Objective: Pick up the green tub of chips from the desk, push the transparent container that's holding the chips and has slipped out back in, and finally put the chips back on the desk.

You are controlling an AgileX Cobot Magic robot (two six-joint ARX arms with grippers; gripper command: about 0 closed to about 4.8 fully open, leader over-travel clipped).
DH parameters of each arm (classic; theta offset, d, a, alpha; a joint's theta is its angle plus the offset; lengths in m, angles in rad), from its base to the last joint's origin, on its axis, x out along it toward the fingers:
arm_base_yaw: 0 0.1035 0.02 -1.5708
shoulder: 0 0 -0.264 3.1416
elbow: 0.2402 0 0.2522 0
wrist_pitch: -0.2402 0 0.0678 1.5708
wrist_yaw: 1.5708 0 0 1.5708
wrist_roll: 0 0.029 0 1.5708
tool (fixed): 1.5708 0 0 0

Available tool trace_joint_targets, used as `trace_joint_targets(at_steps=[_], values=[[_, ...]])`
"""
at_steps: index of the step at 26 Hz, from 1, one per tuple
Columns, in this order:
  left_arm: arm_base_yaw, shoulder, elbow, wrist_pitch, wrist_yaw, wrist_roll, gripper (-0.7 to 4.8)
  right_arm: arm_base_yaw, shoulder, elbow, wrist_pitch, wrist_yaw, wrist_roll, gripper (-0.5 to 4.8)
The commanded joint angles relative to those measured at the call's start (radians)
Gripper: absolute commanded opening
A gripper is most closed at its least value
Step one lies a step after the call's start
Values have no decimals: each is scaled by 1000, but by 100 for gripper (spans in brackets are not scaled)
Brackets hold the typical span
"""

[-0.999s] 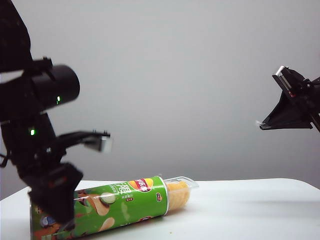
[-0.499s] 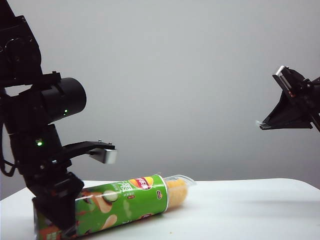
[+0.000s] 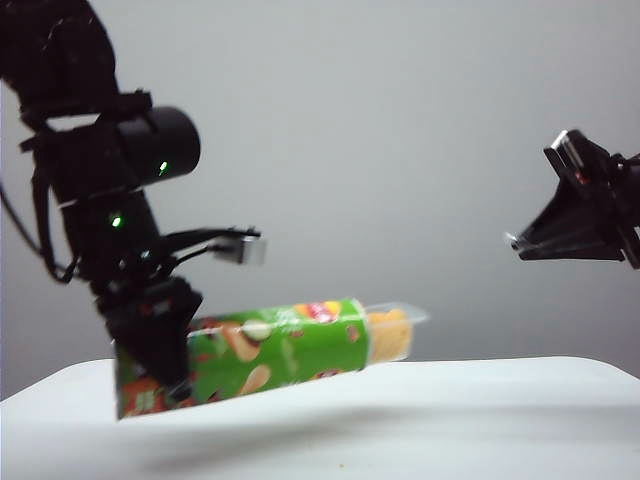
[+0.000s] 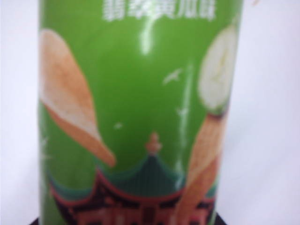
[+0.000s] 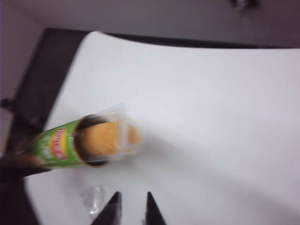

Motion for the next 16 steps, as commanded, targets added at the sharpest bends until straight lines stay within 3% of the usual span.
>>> trace_joint_targets(at_steps=[1, 5, 8, 16], values=[[-29, -22, 24, -25, 38, 63, 290, -1, -3, 5, 11, -125, 9, 120], [-58, -42, 35, -23, 43, 74, 290, -2, -3, 5, -2, -212, 37, 130], [-69, -59, 43, -11, 51, 99, 290, -2, 4, 5, -23, -301, 40, 181], [-69, -90, 43, 1, 120, 84, 290, -1, 70, 5, -63, -293, 37, 180]])
